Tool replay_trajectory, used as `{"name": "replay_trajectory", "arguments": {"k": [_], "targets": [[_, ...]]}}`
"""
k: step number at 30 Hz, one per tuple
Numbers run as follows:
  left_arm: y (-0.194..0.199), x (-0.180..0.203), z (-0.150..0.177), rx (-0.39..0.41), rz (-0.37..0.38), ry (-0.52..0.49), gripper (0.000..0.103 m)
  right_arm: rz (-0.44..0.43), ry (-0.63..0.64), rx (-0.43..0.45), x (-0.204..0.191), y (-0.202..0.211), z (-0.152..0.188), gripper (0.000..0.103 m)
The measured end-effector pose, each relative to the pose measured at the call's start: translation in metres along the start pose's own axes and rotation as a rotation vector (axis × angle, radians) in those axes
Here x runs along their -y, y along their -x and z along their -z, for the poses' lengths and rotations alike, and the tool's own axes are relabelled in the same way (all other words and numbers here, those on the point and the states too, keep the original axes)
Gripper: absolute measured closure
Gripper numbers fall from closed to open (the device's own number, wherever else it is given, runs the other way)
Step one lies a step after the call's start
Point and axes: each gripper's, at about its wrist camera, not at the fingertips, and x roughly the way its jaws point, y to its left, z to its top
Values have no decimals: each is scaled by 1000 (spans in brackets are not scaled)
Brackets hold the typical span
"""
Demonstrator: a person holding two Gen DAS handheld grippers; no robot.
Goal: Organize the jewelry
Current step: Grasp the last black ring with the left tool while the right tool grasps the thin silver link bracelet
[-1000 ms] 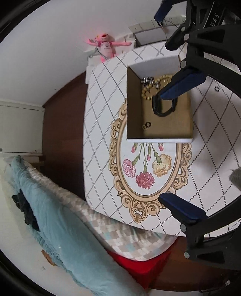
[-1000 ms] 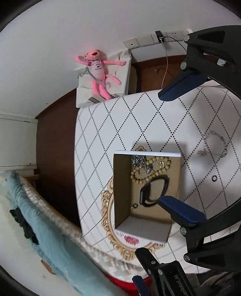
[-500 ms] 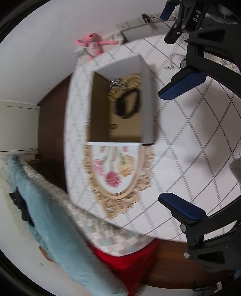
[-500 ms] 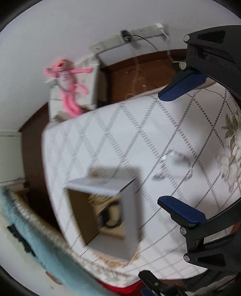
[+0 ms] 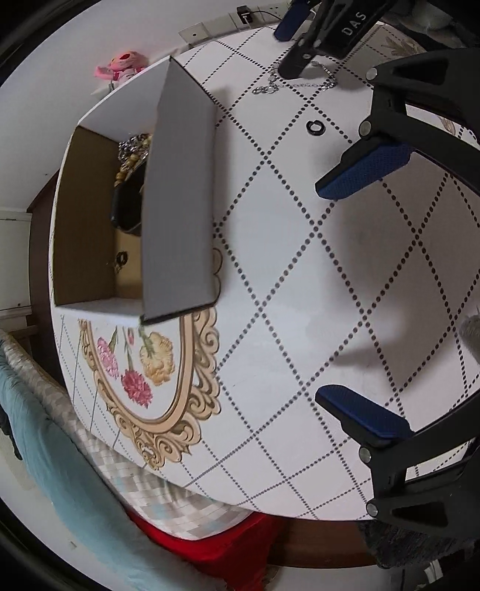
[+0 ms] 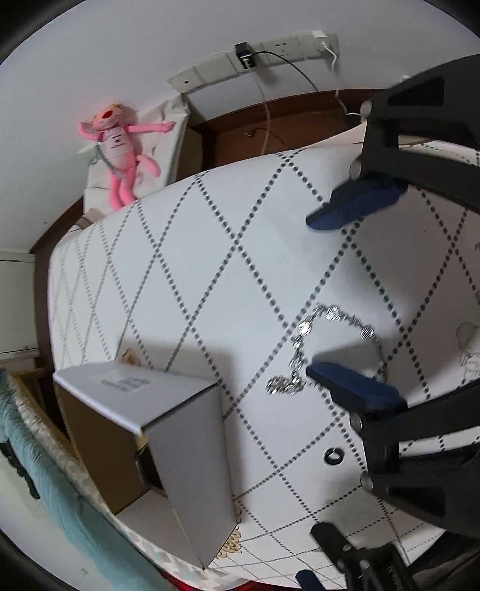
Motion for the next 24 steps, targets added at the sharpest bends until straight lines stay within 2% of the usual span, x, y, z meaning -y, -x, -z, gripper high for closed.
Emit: {"name": "replay_trajectory", "arguments": {"k": [1,2,3,12,18,20,22,24], "targets": [[0,3,1,0,0,-8,0,1,3,12,-2,2,0,62],[0,5,1,0,1,-15,0,5,2,20,-3,4,-1,76],[0,8,2,2,5,-22,0,9,-2,19,-2,4,-2,96],[9,45,3,27,113,-89,1,-133,-140,38,27,15,-1,98],[9,73,9,32,151,-157,4,-184,-174,71,38,32,1,99],[7,79,8,27,153,-170,17,-187,-180,77,41,36,1,99],[5,83,7,25,151,-181,21,-185,-190,74,44,36,2,98],[3,85,5,30,150,-186,34,-179,-196,71,47,34,2,98]]}}
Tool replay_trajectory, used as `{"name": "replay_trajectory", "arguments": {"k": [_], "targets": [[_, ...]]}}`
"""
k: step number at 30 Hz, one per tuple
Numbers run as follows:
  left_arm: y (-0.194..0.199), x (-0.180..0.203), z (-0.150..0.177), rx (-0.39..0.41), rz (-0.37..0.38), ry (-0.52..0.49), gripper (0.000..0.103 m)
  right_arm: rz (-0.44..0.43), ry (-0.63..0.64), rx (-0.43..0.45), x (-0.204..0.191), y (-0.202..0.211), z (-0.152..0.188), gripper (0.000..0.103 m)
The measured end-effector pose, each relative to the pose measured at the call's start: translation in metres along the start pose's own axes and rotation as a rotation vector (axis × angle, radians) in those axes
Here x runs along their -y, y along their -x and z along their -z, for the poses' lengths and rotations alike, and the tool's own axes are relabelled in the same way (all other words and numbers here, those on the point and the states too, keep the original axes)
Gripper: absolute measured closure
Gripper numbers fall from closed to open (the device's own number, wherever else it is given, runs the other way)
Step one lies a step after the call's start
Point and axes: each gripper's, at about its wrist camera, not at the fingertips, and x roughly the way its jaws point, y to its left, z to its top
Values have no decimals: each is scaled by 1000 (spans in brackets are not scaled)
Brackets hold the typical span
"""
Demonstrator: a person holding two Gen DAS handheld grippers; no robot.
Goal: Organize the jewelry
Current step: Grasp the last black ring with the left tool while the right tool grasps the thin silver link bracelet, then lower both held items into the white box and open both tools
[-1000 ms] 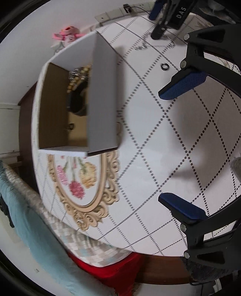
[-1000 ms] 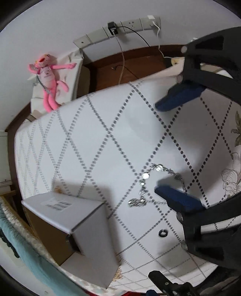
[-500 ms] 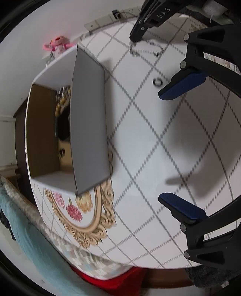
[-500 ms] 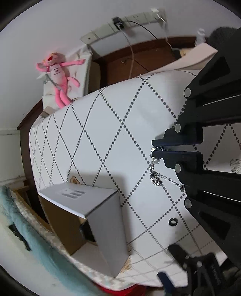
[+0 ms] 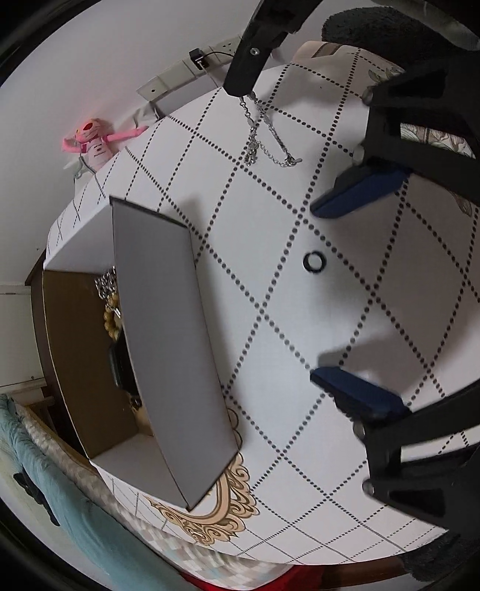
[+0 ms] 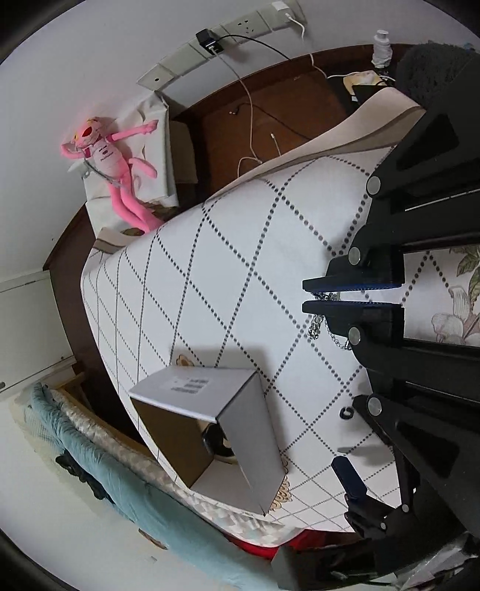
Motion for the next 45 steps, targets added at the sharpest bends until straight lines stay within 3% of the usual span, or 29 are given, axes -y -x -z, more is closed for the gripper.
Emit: {"name": "replay_trajectory", "arguments": {"k": [2,3,6,8,9,15,21,31,37,45], "targets": [[-3,-1,-3,-3,2,-4,53,2,-7,-5,3,0,1,98],[-3,-2,-5,2,-2,-5,54,3,-11,-6,5,-1,1,98],[-4,1,-8,10,0,-14,71,6,-16,-6,7,0,1,98],[-5,4,-9,13,7,-23,89,8,-18,-4,8,1,0,98],[-4,4,-8,13,10,-26,93,8,-18,-2,8,2,0,98],[2,-3,-6,27,33,-11,93,-38,-7,9,1,13,-6,98],[33,-19,-16,77,74,26,93,-109,21,52,-16,41,-21,99],[100,-75,-71,172,157,110,93,-256,106,157,-71,96,-74,99],[92,-113,-113,152,136,141,93,-293,154,139,-108,82,-110,99],[57,-133,-127,52,141,171,93,-313,183,21,-145,28,-141,99]]}}
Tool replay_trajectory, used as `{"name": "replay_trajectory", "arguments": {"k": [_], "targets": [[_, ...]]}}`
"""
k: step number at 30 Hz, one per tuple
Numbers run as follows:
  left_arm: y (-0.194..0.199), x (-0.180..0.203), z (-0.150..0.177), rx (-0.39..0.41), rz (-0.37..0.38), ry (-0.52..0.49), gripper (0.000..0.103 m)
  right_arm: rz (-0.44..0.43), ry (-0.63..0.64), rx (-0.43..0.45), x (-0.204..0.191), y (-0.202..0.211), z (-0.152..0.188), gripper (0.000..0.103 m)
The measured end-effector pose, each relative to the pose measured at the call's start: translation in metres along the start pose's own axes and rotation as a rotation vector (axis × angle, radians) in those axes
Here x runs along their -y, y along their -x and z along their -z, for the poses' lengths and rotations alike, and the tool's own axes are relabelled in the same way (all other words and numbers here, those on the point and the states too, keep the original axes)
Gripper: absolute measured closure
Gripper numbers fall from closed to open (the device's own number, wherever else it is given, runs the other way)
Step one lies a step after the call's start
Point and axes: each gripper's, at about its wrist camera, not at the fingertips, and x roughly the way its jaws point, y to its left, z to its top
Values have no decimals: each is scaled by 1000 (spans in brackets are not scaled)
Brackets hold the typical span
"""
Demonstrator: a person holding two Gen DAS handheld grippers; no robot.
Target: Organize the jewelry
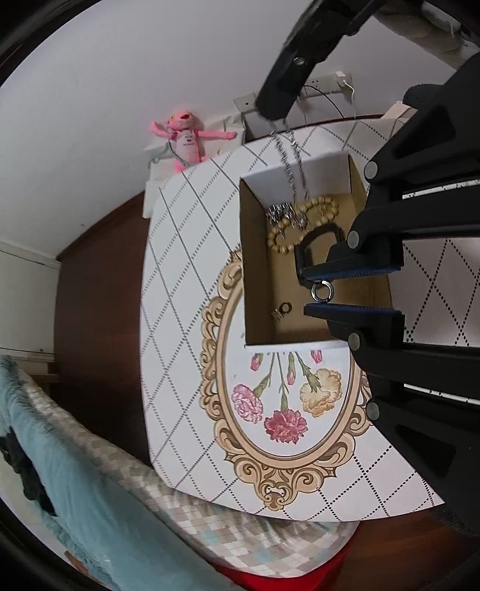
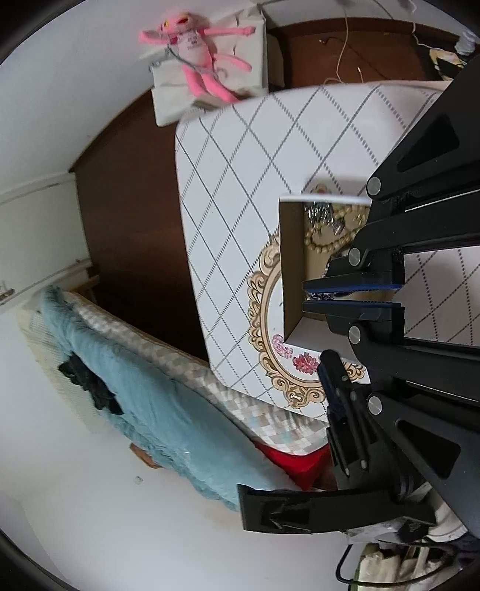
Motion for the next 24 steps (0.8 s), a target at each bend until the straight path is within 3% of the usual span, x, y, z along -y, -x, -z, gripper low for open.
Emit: {"name": "replay_trajectory", "arguments": {"k": [4,6,8,10,15,17,20,24], "targets": [[-7,-5,0,-40,-28,23,91,-2,29,-57,-7,-28,-13,99],[-10,-10,-1,-54,-44,39,83,-6,33,-79,-8,-38,-19,99],[-11,-16,-1,-52,-50,62,56,-2,36,-109,-8,-48,-25,99],[-8,-21,-1,-33,-68,78,38,8,27,-131,-7,-56,-29,98],[-4,-32,-3,-19,-110,101,31,24,-8,-179,2,-68,-34,96],[-2,-36,-2,-8,-129,107,9,35,-13,-177,5,-67,-34,92],[2,-37,1,17,-158,104,7,76,-10,-166,11,-60,-30,74],[4,-31,9,63,-215,76,0,226,40,-144,17,-52,-12,27]]}}
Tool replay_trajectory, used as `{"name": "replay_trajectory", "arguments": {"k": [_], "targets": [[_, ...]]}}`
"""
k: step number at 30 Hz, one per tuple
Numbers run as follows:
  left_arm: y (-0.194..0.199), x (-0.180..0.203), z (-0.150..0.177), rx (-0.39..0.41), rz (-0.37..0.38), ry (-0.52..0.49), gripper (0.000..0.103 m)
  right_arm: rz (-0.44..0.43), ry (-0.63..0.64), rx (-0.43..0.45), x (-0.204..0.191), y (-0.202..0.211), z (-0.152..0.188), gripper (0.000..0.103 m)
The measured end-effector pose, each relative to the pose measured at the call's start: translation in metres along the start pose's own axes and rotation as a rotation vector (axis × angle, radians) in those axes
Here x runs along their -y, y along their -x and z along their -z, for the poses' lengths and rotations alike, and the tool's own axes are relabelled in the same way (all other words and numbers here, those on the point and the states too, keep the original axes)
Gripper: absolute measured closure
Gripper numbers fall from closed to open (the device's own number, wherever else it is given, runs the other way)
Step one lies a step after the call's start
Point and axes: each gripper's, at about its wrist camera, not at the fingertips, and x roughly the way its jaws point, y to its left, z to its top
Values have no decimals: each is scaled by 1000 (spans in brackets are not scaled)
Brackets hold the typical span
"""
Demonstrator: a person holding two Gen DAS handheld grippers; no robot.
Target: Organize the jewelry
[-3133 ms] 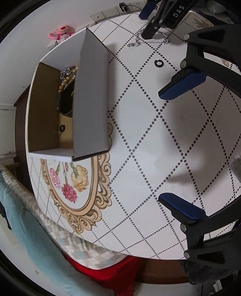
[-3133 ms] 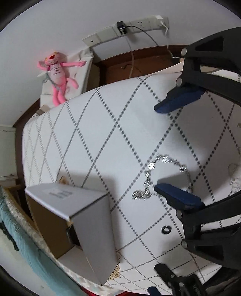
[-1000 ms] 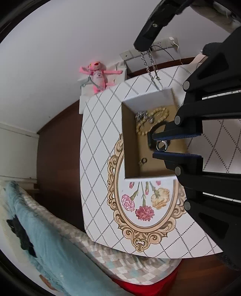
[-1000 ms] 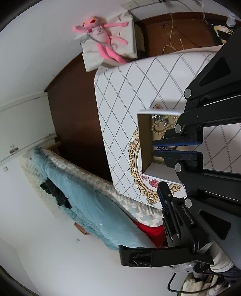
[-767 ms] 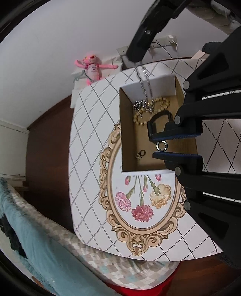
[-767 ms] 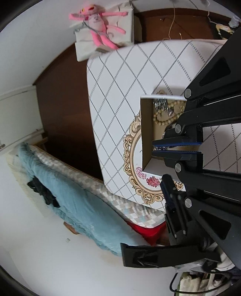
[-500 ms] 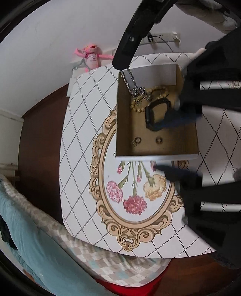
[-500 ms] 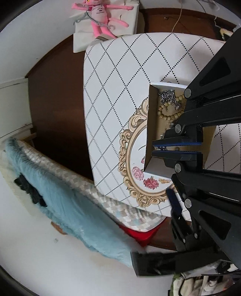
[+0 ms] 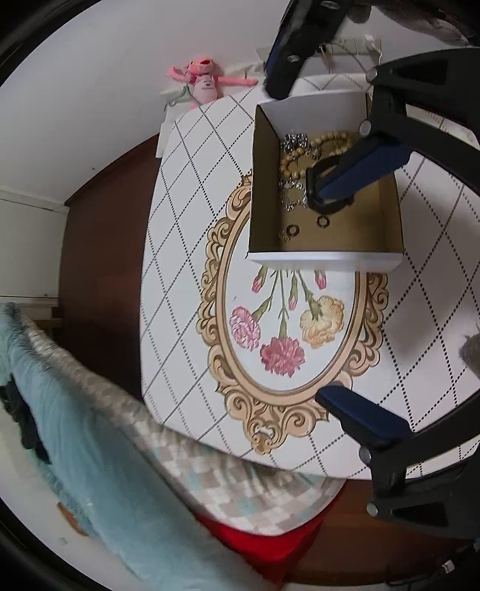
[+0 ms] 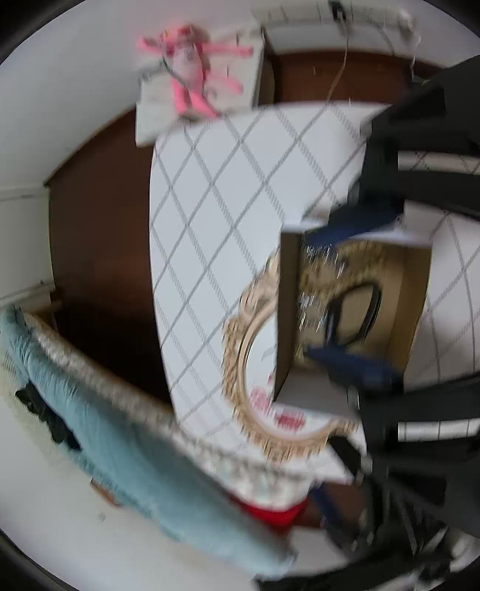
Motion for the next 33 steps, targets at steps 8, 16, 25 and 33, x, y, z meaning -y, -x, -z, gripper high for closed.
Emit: {"name": "replay_trajectory", "arguments": {"k": [8,16,25,33], "targets": [[-5,12,23,29,-55,-28,0,224,40,27,12,-1,42,1],[-2,21,32,39,-52,-20,0,312,42,42,17,-1,61,1],[13,25,37,61,-43,-10,0,310,9,70,19,13,67,0],[60,28,46,122,-37,5,0,309,-7,160,11,65,81,0]]}}
